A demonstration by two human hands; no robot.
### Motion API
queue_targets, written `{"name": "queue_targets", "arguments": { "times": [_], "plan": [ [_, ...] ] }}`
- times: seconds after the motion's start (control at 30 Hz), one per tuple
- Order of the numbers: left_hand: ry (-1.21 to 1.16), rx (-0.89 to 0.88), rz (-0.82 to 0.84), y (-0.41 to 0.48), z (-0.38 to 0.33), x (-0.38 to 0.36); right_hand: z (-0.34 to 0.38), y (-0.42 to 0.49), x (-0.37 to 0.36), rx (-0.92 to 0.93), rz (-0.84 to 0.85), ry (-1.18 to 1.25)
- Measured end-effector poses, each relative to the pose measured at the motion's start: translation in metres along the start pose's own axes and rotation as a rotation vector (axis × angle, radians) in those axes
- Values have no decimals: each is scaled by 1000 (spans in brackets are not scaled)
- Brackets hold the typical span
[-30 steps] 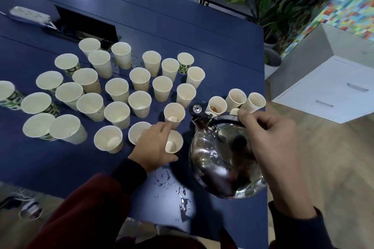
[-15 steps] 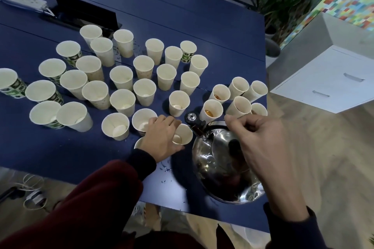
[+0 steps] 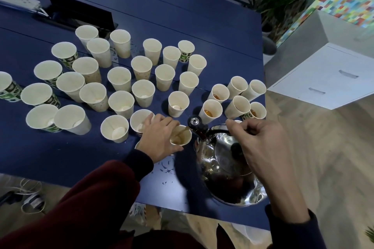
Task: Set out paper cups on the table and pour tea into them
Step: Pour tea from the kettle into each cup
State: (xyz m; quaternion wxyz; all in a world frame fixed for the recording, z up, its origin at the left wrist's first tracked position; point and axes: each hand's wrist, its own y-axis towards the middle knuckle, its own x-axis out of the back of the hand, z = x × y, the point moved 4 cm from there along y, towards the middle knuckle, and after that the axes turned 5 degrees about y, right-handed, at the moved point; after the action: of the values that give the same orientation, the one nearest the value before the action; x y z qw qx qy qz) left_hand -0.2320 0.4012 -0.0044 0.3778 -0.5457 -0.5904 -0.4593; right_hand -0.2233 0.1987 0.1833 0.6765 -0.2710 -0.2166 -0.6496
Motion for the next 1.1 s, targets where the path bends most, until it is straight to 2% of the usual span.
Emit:
{"name": "queue_targets", "arguments": {
  "times": [0.43,0.7,1.0,1.1],
  "plan": [
    [-42,-20,13,-1,6,0,-2,-7,-2,13,-77,35],
    [-247,199,-242,-16,42,28,7,-20,-12,53,-129,152],
    [-414,227,-199,-81,56,34,22,-42,-43,110,-54,152],
    [-399,225,-153,-98,54,25,23,-48,-53,117,-21,148]
  ]
}}
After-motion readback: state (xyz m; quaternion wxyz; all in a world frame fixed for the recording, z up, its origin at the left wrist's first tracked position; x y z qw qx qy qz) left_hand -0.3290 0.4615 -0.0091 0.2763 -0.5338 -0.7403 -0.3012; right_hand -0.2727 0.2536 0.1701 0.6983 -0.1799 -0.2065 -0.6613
